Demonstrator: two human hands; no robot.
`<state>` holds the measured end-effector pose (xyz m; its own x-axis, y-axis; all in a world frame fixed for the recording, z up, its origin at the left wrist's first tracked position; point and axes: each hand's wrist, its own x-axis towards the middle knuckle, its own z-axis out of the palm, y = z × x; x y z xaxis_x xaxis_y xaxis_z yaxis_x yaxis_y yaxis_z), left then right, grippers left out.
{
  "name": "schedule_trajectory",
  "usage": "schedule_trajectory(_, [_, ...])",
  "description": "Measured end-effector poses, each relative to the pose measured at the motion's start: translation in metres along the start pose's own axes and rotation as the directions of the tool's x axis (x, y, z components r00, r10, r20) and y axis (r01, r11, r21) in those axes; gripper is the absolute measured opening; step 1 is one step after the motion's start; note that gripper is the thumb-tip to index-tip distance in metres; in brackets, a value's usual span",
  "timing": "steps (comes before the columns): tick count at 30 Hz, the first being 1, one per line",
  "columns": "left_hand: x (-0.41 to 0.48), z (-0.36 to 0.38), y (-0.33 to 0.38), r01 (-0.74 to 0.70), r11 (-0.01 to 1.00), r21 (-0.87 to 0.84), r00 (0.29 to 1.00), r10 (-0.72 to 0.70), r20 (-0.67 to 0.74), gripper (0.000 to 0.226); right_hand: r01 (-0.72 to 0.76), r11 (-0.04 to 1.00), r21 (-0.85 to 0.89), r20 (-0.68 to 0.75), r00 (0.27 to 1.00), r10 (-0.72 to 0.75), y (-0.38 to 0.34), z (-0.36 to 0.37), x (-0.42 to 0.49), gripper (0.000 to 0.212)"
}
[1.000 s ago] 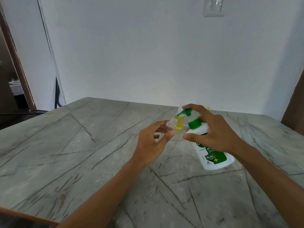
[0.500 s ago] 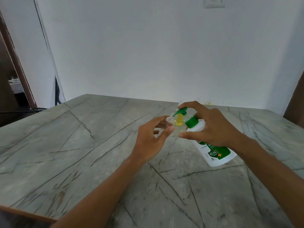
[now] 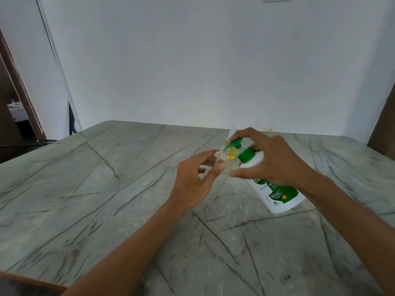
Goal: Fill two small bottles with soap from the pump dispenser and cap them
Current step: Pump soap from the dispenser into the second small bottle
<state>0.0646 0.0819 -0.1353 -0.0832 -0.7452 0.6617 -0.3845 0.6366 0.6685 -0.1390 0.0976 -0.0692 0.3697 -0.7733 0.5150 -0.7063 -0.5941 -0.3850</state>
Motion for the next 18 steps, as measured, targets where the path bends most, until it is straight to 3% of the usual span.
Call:
schedule_trajectory(4, [0.0008, -0.0004, -0.0005, -0.001, 1.000, 0.006, 1.000, 0.001, -0.027, 0.040, 0.018, 0.999, -0.045, 0.043, 0.999, -0.016, -0.0002, 0.0009, -0.0002, 0.079])
schedule_trajectory(18, [-0.0003, 0.0008, -0.0006, -0.079, 0.996, 0.041, 0.997, 0.080, -0.024, 0.040, -0.055, 0.998, 0.034, 0.003, 0.999, 0.055, -0.0033, -0.0007, -0.0039, 0.065])
